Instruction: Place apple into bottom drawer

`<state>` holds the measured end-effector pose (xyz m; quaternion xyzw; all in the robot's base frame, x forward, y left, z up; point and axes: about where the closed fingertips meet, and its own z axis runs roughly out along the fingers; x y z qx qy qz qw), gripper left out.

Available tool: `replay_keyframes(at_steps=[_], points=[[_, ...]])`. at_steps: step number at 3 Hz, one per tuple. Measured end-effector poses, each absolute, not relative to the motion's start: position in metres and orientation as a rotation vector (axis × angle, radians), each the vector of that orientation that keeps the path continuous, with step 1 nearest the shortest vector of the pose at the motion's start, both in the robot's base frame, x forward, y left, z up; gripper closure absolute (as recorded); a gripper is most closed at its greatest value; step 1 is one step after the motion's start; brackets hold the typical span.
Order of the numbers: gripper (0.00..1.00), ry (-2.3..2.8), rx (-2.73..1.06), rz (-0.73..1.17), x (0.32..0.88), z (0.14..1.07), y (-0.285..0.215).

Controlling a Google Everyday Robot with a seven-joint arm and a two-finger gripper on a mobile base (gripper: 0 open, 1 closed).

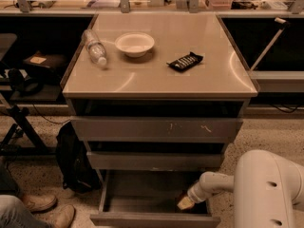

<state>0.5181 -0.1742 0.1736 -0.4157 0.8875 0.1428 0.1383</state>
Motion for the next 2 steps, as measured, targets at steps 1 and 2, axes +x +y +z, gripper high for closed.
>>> replay_keyframes(at_steps=[1, 2], points=[[0.36, 2.567, -1.202, 0.413, 0.5181, 0.1736, -0.1742], [0.13, 2.567, -1.202, 0.413, 0.518, 0.1736, -0.1742]])
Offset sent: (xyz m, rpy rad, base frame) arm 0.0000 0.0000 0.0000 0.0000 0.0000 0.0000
